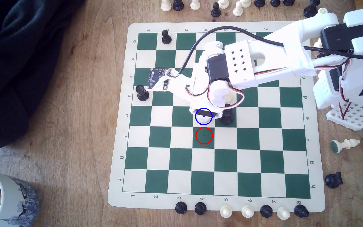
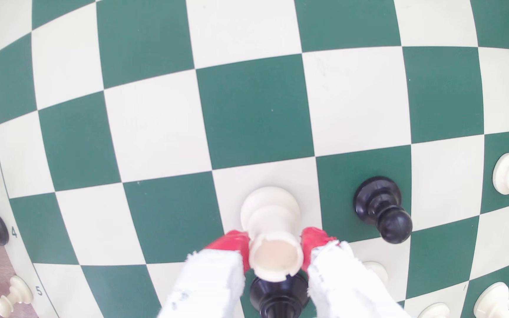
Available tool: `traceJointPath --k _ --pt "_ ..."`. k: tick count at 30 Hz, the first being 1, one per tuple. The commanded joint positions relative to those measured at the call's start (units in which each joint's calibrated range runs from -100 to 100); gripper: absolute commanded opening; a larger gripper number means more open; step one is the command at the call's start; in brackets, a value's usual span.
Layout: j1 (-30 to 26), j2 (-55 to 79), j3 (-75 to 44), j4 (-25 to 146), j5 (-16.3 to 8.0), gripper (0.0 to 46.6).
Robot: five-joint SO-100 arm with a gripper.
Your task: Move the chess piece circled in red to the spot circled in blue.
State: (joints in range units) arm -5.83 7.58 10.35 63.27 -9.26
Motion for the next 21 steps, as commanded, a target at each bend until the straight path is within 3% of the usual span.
traceJointPath --k 1,12,13,14,21 --pt "0.08 -0.88 -0.38 0.29 0.24 5.2" --pt "-0.24 0.31 -0.28 0.21 0.24 5.8" --pt "-0.24 0.23 -0.38 0.12 0.24 12.4" --pt "-0.24 0.06 -0.38 0.21 0.24 15.4" --pt "0.39 -2.74 -1.10 0.37 -0.20 20.1"
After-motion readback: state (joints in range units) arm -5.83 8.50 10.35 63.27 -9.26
